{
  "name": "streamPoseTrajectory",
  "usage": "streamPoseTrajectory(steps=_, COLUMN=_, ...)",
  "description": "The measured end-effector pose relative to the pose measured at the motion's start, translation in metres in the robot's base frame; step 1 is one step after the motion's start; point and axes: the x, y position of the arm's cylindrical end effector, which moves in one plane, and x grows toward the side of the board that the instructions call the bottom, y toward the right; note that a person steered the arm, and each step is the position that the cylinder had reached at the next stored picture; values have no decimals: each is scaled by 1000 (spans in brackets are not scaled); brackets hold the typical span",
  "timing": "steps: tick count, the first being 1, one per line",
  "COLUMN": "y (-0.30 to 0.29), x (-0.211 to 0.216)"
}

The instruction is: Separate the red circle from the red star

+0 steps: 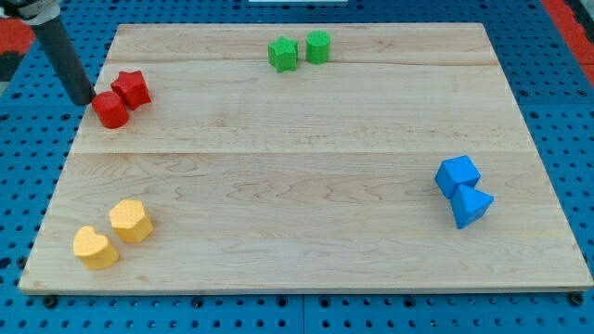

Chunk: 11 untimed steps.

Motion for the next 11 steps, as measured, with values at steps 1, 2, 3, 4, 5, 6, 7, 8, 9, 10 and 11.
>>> streamPoseTrajectory(steps=1, y=-10, x=31)
streamPoseTrajectory(steps=2, y=-6, x=47)
streamPoseTrajectory(steps=3, y=-12, x=46)
streamPoseTrajectory(steps=4, y=3, x=28)
streamPoseTrajectory(steps=5, y=73, x=22)
streamPoseTrajectory(steps=6, y=126, x=22)
streamPoseTrajectory(steps=7, y=125, x=25)
streamPoseTrajectory(steps=8, y=115, x=29)
streamPoseTrajectory(steps=9, y=115, x=29)
streamPoseTrajectory(steps=10, y=115, x=29)
streamPoseTrajectory(steps=11, y=97, x=29)
